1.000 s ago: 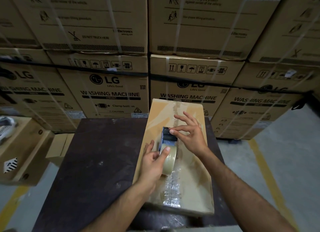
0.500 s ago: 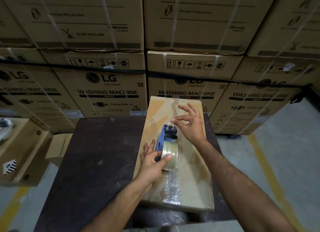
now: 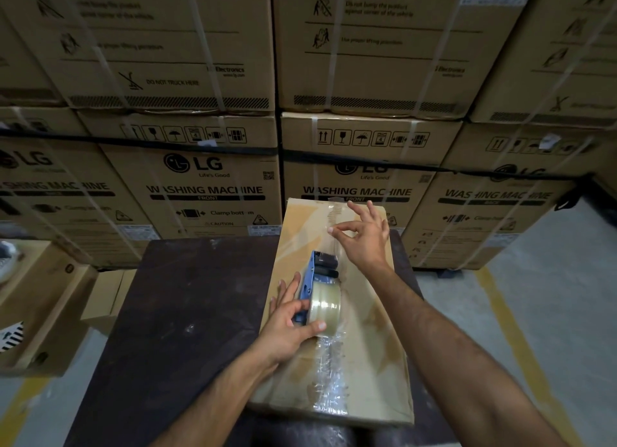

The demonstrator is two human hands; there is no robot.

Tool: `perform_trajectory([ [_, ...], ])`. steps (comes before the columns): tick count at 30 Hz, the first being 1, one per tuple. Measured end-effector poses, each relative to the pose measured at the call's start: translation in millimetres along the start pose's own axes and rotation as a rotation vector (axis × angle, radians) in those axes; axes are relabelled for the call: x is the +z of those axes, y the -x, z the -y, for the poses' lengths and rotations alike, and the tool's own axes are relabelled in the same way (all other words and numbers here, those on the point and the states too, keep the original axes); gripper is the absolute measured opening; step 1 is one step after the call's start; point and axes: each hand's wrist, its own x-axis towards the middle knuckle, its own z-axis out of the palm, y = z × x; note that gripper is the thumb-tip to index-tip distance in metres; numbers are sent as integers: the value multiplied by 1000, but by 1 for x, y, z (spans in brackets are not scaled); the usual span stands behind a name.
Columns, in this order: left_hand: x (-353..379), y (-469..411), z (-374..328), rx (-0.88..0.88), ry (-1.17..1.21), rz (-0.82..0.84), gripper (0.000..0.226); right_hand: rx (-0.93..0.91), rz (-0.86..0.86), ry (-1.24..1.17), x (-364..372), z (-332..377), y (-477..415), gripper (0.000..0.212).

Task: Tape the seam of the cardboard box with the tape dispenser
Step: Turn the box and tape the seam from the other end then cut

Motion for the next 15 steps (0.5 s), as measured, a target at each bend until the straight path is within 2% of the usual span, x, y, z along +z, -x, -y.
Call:
perform_trajectory([
  [5, -11, -9, 2, -17, 54, 62, 47, 10, 73, 13, 4, 0, -13, 14],
  [9, -16, -24, -22, -109, 102, 23, 33, 26, 118, 5, 1, -7, -26, 17],
  [11, -19, -34, -38, -139, 50, 14, 42, 29, 161, 45, 3, -10, -36, 20],
  [15, -30, -60, -52, -150, -185, 98, 55, 55, 223, 68, 14, -20, -53, 25],
])
